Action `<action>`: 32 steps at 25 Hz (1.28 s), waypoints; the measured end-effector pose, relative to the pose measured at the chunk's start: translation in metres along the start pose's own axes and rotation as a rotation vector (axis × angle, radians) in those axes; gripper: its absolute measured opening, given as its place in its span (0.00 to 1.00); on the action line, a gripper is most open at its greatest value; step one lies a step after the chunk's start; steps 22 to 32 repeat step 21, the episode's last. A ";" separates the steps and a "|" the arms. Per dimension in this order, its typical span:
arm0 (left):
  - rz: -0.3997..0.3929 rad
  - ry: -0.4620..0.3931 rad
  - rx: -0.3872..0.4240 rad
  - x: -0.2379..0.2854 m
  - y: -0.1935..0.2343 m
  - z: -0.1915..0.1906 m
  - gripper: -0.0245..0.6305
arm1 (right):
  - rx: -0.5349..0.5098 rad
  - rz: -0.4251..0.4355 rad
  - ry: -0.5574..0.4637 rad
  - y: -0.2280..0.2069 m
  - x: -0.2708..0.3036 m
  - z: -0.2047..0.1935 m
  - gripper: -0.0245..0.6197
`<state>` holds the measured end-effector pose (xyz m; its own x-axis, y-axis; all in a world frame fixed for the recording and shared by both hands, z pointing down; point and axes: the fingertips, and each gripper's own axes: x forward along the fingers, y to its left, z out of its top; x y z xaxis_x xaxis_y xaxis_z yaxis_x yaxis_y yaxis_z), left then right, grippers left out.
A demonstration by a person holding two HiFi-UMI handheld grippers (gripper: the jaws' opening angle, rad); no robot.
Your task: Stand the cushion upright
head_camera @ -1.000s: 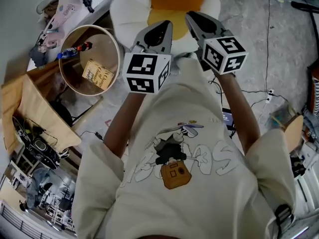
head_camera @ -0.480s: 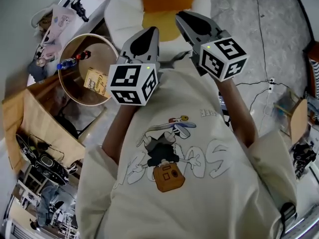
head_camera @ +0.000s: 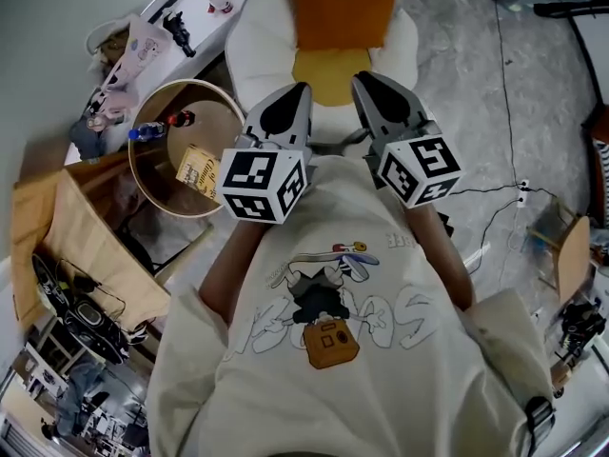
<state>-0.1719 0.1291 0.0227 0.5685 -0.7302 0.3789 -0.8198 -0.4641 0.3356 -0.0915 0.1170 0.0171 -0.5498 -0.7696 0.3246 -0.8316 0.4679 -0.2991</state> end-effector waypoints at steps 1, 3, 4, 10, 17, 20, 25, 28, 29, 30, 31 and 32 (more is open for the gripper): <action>-0.013 0.008 0.006 0.001 -0.001 -0.001 0.04 | 0.004 -0.012 -0.005 0.002 0.000 -0.001 0.12; -0.033 0.016 0.029 0.002 -0.004 -0.002 0.04 | 0.016 -0.021 -0.011 0.007 0.000 -0.004 0.11; -0.038 0.015 0.042 0.003 -0.005 -0.001 0.04 | 0.017 -0.021 -0.010 0.010 0.001 -0.007 0.11; -0.050 0.014 0.029 0.001 -0.002 -0.002 0.04 | -0.036 -0.032 0.015 0.020 0.006 -0.010 0.11; -0.067 0.001 0.021 0.003 0.003 0.001 0.04 | -0.035 -0.056 0.025 0.018 0.010 -0.013 0.11; -0.076 0.008 0.011 0.005 0.008 0.002 0.04 | -0.037 -0.059 0.027 0.019 0.017 -0.011 0.11; -0.080 0.010 0.008 0.006 0.010 0.002 0.04 | -0.037 -0.060 0.027 0.019 0.019 -0.010 0.11; -0.080 0.010 0.008 0.006 0.010 0.002 0.04 | -0.037 -0.060 0.027 0.019 0.019 -0.010 0.11; -0.080 0.010 0.008 0.006 0.010 0.002 0.04 | -0.037 -0.060 0.027 0.019 0.019 -0.010 0.11; -0.080 0.010 0.008 0.006 0.010 0.002 0.04 | -0.037 -0.060 0.027 0.019 0.019 -0.010 0.11; -0.080 0.010 0.008 0.006 0.010 0.002 0.04 | -0.037 -0.060 0.027 0.019 0.019 -0.010 0.11; -0.080 0.010 0.008 0.006 0.010 0.002 0.04 | -0.037 -0.060 0.027 0.019 0.019 -0.010 0.11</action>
